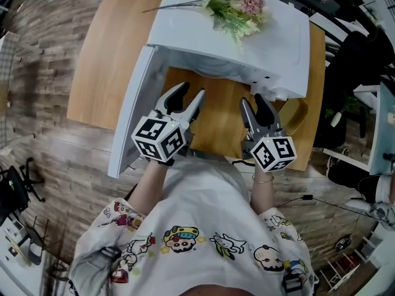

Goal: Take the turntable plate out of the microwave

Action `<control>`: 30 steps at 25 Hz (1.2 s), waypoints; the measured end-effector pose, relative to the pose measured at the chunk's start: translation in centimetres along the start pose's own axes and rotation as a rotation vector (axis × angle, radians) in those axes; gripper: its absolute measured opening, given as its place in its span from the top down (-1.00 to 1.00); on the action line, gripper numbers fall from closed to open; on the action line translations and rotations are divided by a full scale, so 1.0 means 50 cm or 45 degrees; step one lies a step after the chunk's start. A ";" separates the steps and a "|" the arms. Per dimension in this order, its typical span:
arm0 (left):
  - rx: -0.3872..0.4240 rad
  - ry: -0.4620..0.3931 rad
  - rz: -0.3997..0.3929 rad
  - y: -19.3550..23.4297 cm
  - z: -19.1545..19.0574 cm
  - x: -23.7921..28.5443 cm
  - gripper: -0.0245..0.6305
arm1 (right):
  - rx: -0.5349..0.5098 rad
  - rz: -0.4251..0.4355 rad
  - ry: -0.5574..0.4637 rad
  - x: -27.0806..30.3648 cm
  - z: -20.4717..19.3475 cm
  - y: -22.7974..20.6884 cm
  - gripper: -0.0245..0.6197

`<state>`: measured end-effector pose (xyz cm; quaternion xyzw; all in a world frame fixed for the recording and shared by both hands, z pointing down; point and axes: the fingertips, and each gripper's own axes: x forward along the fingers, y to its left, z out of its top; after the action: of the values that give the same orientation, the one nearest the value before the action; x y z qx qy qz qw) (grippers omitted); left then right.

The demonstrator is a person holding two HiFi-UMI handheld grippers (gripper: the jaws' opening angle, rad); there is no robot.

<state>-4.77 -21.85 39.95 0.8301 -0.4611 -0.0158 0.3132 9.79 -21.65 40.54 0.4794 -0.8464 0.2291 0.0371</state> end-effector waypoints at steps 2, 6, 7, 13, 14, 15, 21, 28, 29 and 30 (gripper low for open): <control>-0.017 0.011 -0.006 0.003 -0.007 0.010 0.33 | 0.015 -0.006 -0.001 0.002 -0.005 -0.005 0.31; -0.066 0.018 -0.010 0.011 -0.021 0.030 0.33 | 0.022 -0.013 0.003 0.005 -0.012 -0.016 0.32; -0.075 0.021 -0.012 0.013 -0.024 0.035 0.33 | 0.025 -0.014 0.004 0.006 -0.013 -0.020 0.32; -0.110 0.055 -0.003 0.041 -0.048 0.059 0.33 | 0.056 -0.020 0.003 0.014 -0.026 -0.031 0.33; -0.122 0.060 0.000 0.047 -0.053 0.064 0.33 | 0.062 -0.021 0.004 0.017 -0.030 -0.032 0.33; -0.134 0.065 0.003 0.053 -0.057 0.069 0.33 | 0.068 -0.021 0.007 0.019 -0.034 -0.033 0.34; -0.202 0.091 0.019 0.079 -0.092 0.097 0.33 | 0.101 -0.022 0.033 0.033 -0.062 -0.035 0.34; -0.256 0.115 0.050 0.109 -0.135 0.128 0.33 | 0.137 -0.030 0.050 0.046 -0.086 -0.040 0.35; -0.264 0.116 0.056 0.114 -0.140 0.133 0.33 | 0.144 -0.031 0.050 0.046 -0.089 -0.041 0.35; -0.273 0.116 0.062 0.120 -0.145 0.138 0.33 | 0.150 -0.033 0.050 0.046 -0.092 -0.041 0.35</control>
<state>-3.06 -25.79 50.82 0.7803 -0.4620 -0.0196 0.4212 9.53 -22.39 46.03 0.4870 -0.8243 0.2873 0.0285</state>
